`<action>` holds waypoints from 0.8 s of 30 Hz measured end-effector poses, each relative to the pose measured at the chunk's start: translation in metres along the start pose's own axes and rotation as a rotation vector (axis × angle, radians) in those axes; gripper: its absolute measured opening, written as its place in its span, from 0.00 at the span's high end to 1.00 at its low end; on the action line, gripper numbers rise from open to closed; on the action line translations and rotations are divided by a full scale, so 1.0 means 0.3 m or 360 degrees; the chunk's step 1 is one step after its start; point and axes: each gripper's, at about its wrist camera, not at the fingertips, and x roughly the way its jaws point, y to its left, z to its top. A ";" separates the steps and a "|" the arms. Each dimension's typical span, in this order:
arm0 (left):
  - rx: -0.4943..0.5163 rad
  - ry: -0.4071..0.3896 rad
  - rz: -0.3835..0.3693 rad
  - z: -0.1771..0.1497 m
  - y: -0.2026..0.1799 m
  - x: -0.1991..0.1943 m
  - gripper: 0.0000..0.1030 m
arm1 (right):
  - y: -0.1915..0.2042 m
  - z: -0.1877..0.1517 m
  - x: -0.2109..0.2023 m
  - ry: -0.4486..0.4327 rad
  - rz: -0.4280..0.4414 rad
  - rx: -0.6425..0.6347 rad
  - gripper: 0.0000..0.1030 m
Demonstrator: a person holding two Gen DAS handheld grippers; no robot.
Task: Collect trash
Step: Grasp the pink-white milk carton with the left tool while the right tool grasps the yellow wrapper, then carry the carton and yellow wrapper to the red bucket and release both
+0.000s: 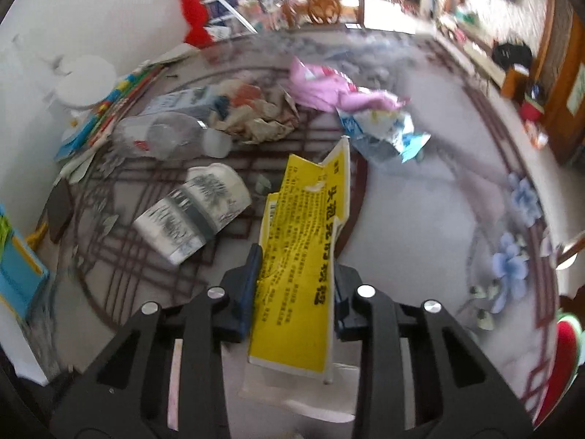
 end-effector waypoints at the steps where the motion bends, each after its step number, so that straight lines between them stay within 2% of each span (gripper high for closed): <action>1: 0.0005 -0.0001 0.0010 -0.002 -0.002 -0.002 0.53 | -0.001 -0.015 -0.021 -0.0016 0.0002 -0.0009 0.69; 5: -0.0004 -0.0006 -0.0001 0.000 0.003 -0.005 0.60 | -0.036 -0.081 -0.098 -0.0062 -0.0010 0.0000 0.69; 9: 0.0002 -0.0006 -0.0002 -0.003 0.000 -0.008 0.61 | -0.104 -0.123 -0.174 -0.0069 0.0037 0.0151 0.69; 12: -0.0018 -0.0008 -0.0022 -0.003 0.006 -0.010 0.62 | -0.133 -0.184 -0.256 -0.0133 0.0058 0.0196 0.69; 16: -0.0011 -0.0017 -0.0019 -0.003 0.003 -0.012 0.64 | -0.138 -0.283 -0.366 -0.0246 -0.0032 0.0191 0.69; 20: 0.0006 -0.0038 -0.0008 -0.004 -0.004 -0.020 0.65 | -0.173 -0.376 -0.453 -0.0344 -0.0064 0.0311 0.69; 24: 0.0022 -0.0074 0.0014 -0.005 -0.006 -0.032 0.70 | -0.214 -0.412 -0.504 -0.0385 0.0008 0.0429 0.69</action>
